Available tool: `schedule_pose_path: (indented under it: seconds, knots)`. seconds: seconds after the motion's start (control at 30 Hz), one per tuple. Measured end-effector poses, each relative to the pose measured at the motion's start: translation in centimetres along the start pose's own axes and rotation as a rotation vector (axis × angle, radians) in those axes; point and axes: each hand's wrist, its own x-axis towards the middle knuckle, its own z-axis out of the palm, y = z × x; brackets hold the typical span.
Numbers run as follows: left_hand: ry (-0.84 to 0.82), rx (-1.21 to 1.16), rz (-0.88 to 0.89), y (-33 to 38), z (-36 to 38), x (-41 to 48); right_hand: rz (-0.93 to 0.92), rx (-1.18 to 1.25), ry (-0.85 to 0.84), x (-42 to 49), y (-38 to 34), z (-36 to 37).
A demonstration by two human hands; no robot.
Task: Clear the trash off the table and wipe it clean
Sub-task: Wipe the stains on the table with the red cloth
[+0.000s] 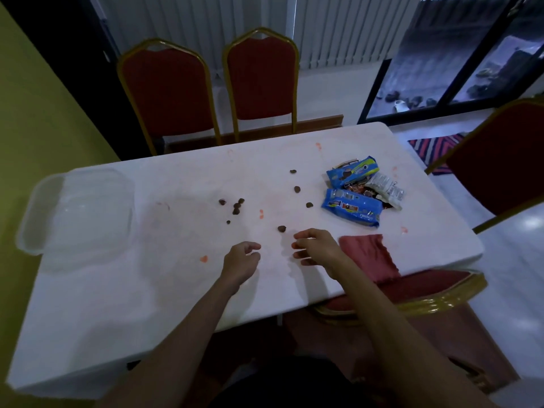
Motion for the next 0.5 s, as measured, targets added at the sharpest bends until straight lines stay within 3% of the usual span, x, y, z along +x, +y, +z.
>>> schedule_pose_path:
  seconds: [0.5]
  knots:
    - [-0.025, 0.054, -0.016, 0.4, 1.8, 2.9, 0.069, -0.039, -0.019, 2.5, 1.0, 0.8]
